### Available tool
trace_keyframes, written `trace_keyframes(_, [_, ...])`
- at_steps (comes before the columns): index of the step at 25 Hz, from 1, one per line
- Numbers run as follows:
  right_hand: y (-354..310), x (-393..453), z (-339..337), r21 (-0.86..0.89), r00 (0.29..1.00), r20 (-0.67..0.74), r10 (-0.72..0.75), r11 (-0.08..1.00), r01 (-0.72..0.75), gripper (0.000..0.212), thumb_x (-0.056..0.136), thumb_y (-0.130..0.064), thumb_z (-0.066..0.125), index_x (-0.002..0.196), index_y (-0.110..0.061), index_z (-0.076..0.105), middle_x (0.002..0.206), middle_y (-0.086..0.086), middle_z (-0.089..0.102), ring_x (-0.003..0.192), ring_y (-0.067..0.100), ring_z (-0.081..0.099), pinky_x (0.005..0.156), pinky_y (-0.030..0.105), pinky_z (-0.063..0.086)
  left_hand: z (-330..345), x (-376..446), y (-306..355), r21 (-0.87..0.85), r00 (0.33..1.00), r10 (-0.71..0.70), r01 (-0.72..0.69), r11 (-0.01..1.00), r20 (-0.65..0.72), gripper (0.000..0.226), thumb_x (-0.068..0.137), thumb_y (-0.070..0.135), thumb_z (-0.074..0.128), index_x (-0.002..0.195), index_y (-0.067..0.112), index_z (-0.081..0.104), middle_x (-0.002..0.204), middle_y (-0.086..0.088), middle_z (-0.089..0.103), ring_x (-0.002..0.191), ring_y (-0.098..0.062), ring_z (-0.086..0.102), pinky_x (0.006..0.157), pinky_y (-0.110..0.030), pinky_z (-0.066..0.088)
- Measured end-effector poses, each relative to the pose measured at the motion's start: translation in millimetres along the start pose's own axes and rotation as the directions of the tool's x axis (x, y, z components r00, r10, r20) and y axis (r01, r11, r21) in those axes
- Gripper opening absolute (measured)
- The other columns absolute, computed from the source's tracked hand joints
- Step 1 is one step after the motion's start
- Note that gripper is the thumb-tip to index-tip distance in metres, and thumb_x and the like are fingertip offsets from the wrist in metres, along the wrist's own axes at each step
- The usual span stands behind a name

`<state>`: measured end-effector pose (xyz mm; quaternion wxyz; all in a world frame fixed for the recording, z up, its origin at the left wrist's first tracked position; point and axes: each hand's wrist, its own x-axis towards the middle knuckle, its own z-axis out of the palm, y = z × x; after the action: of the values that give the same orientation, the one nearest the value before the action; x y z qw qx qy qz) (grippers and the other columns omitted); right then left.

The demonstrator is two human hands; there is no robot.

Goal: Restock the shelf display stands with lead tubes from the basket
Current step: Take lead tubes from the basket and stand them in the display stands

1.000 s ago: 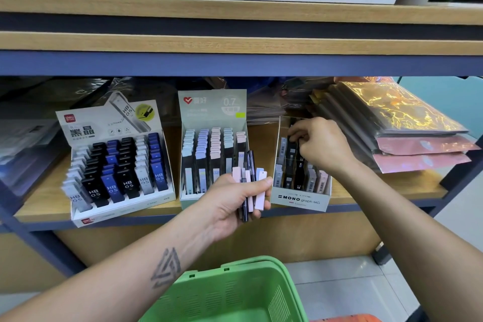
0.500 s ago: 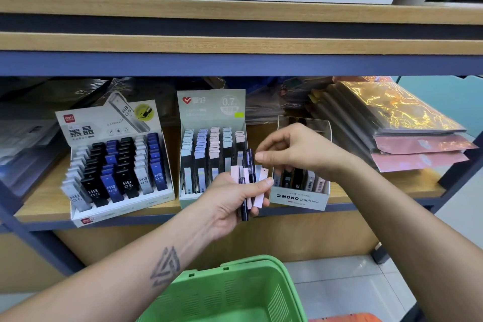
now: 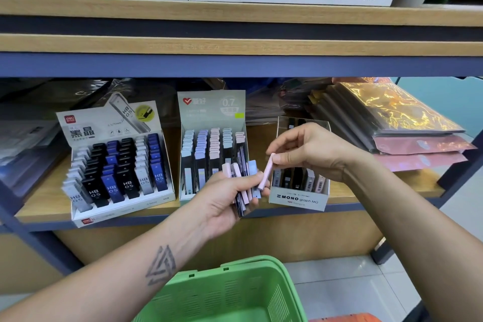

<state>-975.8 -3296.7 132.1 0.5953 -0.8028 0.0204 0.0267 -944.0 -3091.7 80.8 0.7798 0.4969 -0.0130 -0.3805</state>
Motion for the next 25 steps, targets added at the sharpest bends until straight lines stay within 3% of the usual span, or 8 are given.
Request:
trace_keyframes(3, [0.9,-5.4,-3.4,0.033,0.999,0.037,0.027,0.999,-0.028,0.023,0.085,0.008,0.071,0.108,0.001,0.072,0.104,0.023,0.074,0.099,0.033,0.073,0.087,0.039,0.060,3.2,2.7,-3.6,0.069,0.998,0.050,-0.048,0.996,-0.037,0.033,0.080,-0.006,0.074,0.111,-0.015,0.064,0.077,-0.020,0.068,0.057,-0.017,0.063,0.045,-0.018,0.046])
trace_keyframes(6, [0.4,-13.4,-4.8,-0.004,0.995,0.016,0.100,0.995,-0.100,0.022,0.086,0.001,0.073,0.108,0.004,0.071,0.096,0.024,0.075,0.086,0.028,0.075,0.072,0.029,0.061,9.3,5.8,-9.5,0.109,0.994,0.095,-0.090,0.990,-0.046,0.042,0.077,-0.006,0.077,0.114,-0.017,0.061,0.081,-0.021,0.068,0.062,-0.018,0.064,0.047,-0.020,0.046])
trace_keyframes(9, [0.0,-23.4,-14.0,-0.033,0.990,-0.085,0.112,0.993,-0.115,0.017,0.085,0.004,0.073,0.101,0.005,0.073,0.089,0.023,0.075,0.076,0.023,0.073,0.066,0.024,0.060,18.3,7.9,-14.2,0.091,0.996,0.082,-0.079,0.993,-0.038,0.033,0.081,-0.002,0.076,0.111,-0.008,0.066,0.085,-0.020,0.071,0.065,-0.019,0.066,0.049,-0.022,0.051])
trace_keyframes(12, [1.2,-37.4,-36.7,0.023,0.969,-0.244,0.045,0.999,-0.041,0.016,0.085,0.007,0.072,0.100,0.003,0.074,0.089,0.022,0.075,0.081,0.026,0.074,0.074,0.029,0.063,22.9,10.2,-17.1,0.099,0.998,0.049,-0.045,0.994,-0.031,0.021,0.084,0.002,0.074,0.103,-0.003,0.067,0.084,-0.019,0.069,0.068,-0.020,0.067,0.047,-0.022,0.052])
trace_keyframes(14, [6.7,-49.3,-51.9,-0.190,0.936,-0.349,-0.035,0.981,-0.034,0.016,0.084,0.005,0.075,0.099,-0.002,0.075,0.086,0.017,0.075,0.081,0.022,0.074,0.075,0.029,0.062,24.3,9.9,-19.1,0.121,1.000,0.018,-0.015,0.993,-0.020,0.016,0.084,0.002,0.074,0.098,-0.002,0.068,0.080,-0.018,0.068,0.064,-0.020,0.066,0.045,-0.021,0.051])
trace_keyframes(17, [23.2,-60.3,-60.2,-0.575,0.905,-0.407,-0.121,0.804,-0.151,0.011,0.081,-0.008,0.083,0.087,-0.014,0.077,0.074,-0.001,0.075,0.069,0.008,0.070,0.070,0.024,0.054,26.2,8.4,-22.1,0.158,1.000,-0.009,0.009,0.987,0.001,0.014,0.085,0.001,0.072,0.098,-0.002,0.067,0.077,-0.018,0.068,0.062,-0.020,0.065,0.043,-0.021,0.049])
trace_keyframes(25, [55.7,-54.3,-37.6,-0.710,0.887,-0.411,-0.210,0.684,-0.167,0.009,0.084,-0.017,0.081,0.093,-0.017,0.080,0.078,-0.007,0.069,0.074,0.008,0.063,0.072,0.023,0.046,29.9,5.9,-28.9,0.172,0.999,-0.033,0.030,0.985,0.011,0.012,0.083,0.000,0.073,0.094,-0.002,0.068,0.076,-0.019,0.068,0.061,-0.020,0.064,0.041,-0.020,0.048])
